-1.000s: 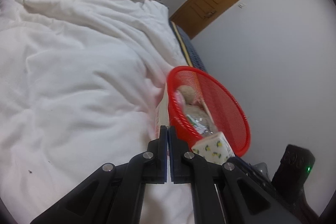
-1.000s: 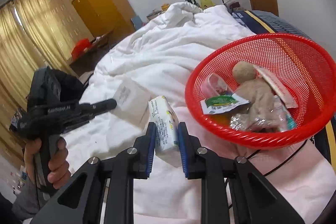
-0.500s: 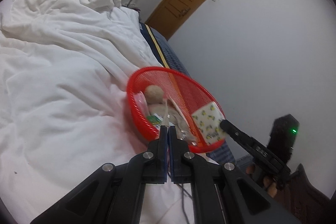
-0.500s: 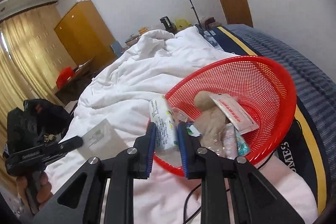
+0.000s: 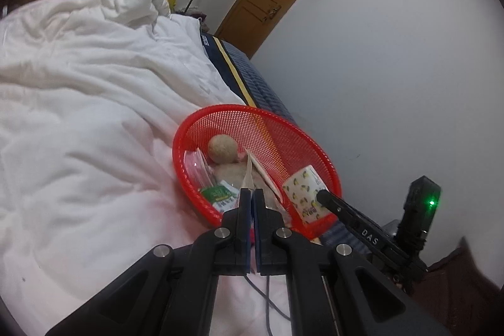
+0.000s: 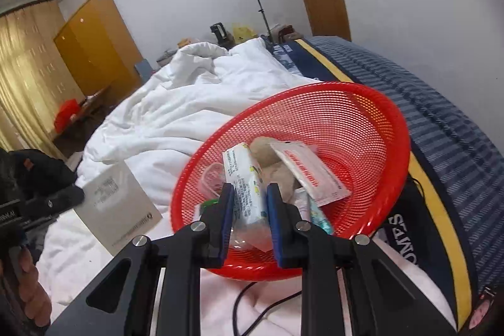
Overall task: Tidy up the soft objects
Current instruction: 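Carry the box and paper slip over the basket and open both grippers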
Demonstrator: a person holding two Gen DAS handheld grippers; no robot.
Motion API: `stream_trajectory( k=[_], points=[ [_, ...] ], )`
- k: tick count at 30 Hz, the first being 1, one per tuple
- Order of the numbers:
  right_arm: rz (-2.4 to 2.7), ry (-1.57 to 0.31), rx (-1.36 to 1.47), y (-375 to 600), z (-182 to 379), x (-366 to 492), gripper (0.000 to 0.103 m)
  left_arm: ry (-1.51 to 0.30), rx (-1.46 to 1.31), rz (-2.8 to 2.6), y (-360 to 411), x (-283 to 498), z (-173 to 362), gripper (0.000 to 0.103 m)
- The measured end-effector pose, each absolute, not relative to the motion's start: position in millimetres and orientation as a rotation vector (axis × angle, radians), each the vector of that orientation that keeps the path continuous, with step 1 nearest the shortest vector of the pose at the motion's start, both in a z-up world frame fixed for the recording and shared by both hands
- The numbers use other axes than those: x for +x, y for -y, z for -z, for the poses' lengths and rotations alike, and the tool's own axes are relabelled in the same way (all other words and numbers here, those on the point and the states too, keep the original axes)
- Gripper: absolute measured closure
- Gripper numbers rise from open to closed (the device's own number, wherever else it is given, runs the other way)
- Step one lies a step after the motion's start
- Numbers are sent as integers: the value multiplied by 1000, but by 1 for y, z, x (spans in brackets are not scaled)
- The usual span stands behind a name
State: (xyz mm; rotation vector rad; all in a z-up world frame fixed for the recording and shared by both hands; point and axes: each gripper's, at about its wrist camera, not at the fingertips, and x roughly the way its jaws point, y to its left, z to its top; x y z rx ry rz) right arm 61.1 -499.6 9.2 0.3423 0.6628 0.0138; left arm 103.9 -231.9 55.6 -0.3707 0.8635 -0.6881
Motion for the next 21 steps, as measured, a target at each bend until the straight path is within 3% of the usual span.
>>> stream_trajectory(
  k=[9,21],
  points=[
    [49,-760,304,511,11,75,82,-856,-228,689,303,117,-58,103],
    [-52,-932,294,490,56,53,83,-931,-183,650,335,125,-14,103]
  ],
)
